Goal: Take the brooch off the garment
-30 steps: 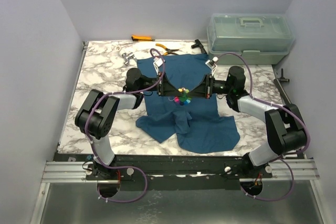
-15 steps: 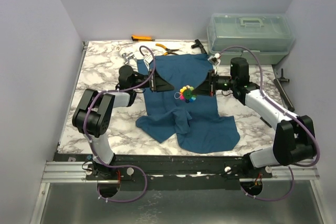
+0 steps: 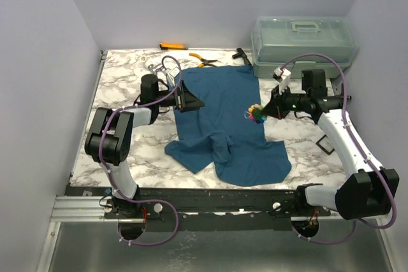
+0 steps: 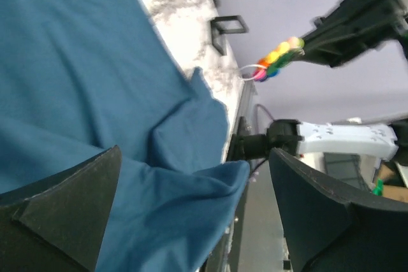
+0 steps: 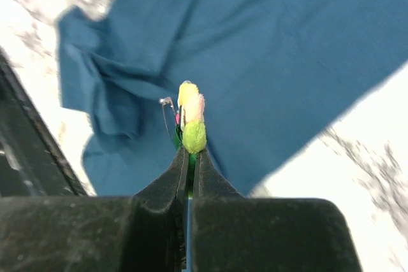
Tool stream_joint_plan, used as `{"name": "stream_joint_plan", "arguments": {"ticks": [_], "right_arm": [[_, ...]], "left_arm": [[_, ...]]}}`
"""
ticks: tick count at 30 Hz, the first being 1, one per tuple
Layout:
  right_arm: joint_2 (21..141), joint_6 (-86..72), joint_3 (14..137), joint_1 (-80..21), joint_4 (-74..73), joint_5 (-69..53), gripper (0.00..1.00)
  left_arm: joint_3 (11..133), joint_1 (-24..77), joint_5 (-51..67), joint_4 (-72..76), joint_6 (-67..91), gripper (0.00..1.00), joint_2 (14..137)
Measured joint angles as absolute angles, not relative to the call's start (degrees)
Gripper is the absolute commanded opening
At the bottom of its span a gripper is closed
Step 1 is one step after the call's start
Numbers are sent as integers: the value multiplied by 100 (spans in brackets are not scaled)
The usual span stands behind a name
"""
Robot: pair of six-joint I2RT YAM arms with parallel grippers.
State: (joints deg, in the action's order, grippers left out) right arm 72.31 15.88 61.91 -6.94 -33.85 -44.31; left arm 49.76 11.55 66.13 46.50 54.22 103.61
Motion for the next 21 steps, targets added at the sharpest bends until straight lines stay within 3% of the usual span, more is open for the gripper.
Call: {"name": "stream_joint_plan", "arguments": {"ticks": [6,10,21], "right_arm": [[6785,2587,6139,-436,-4285,-3153,1],[6178,3131,6027,-429,-4668,-2261,1],[5461,3627,4963,-427,-5234,3,1]], "left_arm": [[5927,1151,5717,1190,3253,99,10294],[6348,1153,5137,-213,2338,99,10095],[6941,1164,3946,-1949,1271,99,9653]]}}
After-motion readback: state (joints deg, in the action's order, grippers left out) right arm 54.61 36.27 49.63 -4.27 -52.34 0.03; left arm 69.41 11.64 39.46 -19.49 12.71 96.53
